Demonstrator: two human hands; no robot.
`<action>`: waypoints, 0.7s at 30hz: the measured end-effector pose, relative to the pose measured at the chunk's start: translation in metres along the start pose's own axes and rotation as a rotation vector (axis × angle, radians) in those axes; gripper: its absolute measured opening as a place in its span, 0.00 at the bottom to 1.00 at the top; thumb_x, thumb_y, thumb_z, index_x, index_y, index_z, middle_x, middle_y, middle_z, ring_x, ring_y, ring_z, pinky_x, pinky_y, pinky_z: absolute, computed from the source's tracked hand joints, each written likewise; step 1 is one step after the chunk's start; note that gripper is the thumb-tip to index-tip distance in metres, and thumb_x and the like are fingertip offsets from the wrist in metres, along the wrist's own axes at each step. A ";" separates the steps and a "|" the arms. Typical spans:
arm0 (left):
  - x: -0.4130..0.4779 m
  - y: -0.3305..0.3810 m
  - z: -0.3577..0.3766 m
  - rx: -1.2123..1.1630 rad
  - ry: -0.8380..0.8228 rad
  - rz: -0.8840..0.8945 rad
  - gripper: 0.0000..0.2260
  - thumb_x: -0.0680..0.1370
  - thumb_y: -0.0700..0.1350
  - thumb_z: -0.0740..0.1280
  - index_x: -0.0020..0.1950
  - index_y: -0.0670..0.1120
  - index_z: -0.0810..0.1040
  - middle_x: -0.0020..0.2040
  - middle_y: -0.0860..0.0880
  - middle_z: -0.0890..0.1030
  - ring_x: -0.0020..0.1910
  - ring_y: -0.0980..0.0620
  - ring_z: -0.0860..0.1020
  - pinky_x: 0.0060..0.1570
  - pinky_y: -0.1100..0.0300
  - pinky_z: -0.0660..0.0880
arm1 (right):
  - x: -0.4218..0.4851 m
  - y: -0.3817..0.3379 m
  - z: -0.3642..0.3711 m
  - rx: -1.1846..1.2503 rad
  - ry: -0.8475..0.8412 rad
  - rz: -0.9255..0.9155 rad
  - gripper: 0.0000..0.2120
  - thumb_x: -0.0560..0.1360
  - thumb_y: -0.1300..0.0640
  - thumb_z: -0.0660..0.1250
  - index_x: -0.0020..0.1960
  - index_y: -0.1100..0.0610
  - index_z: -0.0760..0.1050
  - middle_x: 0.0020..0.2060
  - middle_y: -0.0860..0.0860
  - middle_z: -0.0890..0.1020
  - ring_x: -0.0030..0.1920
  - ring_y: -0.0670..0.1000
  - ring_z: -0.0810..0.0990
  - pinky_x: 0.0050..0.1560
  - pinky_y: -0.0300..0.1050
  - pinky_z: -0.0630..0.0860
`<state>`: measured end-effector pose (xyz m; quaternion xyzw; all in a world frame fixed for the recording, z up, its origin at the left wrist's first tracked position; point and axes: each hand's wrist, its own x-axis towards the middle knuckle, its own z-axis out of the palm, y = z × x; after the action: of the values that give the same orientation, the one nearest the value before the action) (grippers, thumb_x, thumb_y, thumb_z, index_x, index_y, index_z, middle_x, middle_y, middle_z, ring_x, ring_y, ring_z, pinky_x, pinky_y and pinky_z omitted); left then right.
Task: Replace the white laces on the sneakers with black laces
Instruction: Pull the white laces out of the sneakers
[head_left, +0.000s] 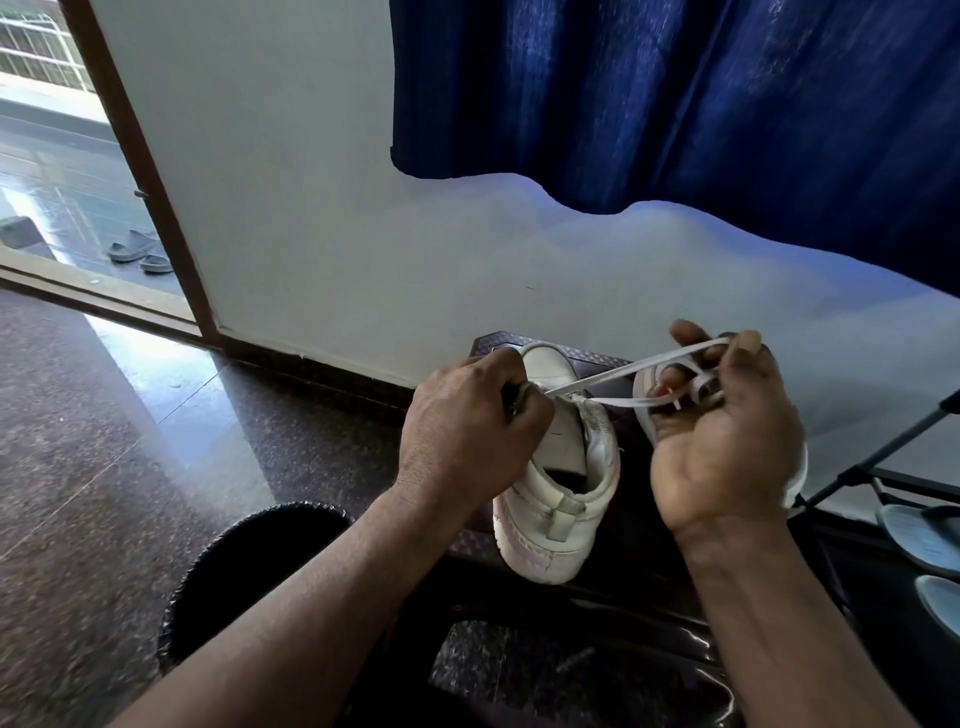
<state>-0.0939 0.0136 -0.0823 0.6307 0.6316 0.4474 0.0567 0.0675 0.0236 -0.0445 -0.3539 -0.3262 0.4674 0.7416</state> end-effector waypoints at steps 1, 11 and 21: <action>0.000 0.000 0.000 -0.001 0.003 -0.002 0.09 0.74 0.52 0.67 0.39 0.48 0.74 0.31 0.52 0.76 0.33 0.50 0.75 0.35 0.54 0.73 | 0.000 0.002 0.000 -0.019 -0.015 0.030 0.13 0.86 0.57 0.58 0.43 0.53 0.73 0.37 0.49 0.83 0.33 0.49 0.75 0.39 0.43 0.71; 0.000 0.000 0.001 -0.015 0.000 -0.025 0.10 0.75 0.53 0.68 0.40 0.49 0.75 0.32 0.53 0.75 0.34 0.50 0.75 0.35 0.54 0.72 | -0.003 0.023 -0.007 -1.396 -0.413 -0.394 0.05 0.78 0.49 0.72 0.50 0.50 0.83 0.46 0.45 0.84 0.47 0.50 0.82 0.48 0.46 0.76; 0.000 0.001 0.001 -0.008 -0.002 -0.021 0.09 0.75 0.52 0.67 0.39 0.50 0.74 0.31 0.53 0.74 0.32 0.51 0.74 0.35 0.54 0.73 | -0.005 0.011 0.000 -0.359 -0.106 -0.193 0.11 0.86 0.58 0.59 0.45 0.51 0.73 0.46 0.52 0.84 0.32 0.46 0.70 0.36 0.43 0.69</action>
<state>-0.0927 0.0133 -0.0821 0.6243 0.6362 0.4487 0.0646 0.0601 0.0222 -0.0548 -0.4224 -0.4752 0.3467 0.6896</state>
